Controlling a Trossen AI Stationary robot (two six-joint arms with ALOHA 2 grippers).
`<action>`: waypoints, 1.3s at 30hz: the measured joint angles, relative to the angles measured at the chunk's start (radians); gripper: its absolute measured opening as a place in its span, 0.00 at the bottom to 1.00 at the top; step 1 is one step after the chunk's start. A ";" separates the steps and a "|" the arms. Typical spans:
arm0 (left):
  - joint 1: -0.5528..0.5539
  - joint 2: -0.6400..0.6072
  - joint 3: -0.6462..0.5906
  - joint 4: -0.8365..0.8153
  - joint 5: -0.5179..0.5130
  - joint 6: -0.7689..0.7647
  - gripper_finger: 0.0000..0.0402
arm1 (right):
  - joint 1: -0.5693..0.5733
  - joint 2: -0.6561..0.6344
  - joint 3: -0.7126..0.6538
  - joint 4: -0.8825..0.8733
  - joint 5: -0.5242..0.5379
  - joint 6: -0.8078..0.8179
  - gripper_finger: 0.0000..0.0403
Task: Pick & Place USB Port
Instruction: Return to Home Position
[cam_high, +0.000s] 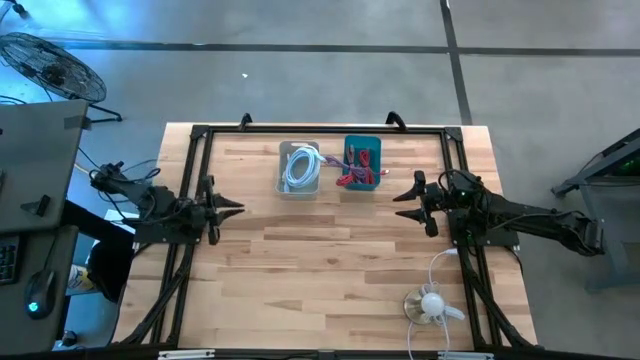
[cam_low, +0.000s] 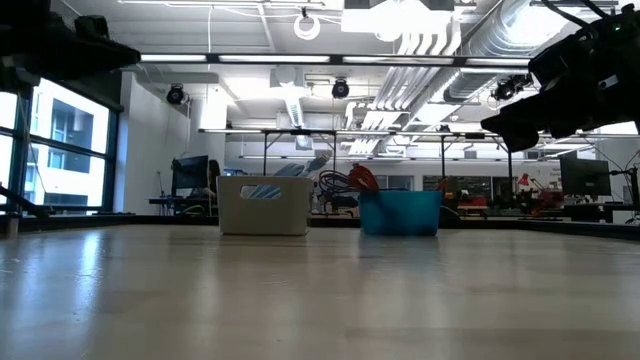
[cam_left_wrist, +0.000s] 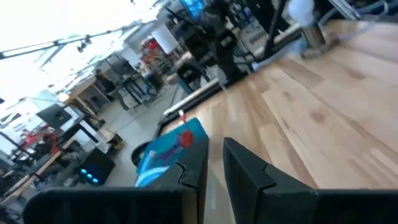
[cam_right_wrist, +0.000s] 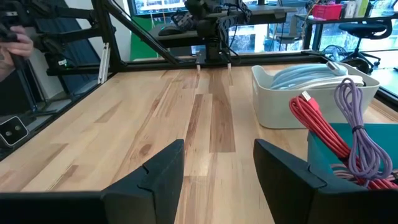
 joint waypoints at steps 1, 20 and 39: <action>0.000 0.000 -0.008 -0.001 0.002 0.000 0.12 | 0.000 0.000 0.000 0.000 0.000 0.000 0.46; 0.000 0.000 -0.164 0.239 0.105 0.107 0.12 | 0.000 0.000 0.000 -0.003 0.000 0.000 0.46; 0.000 0.007 -0.167 0.239 -0.131 0.043 0.12 | 0.000 0.000 0.000 -0.003 0.000 0.001 0.46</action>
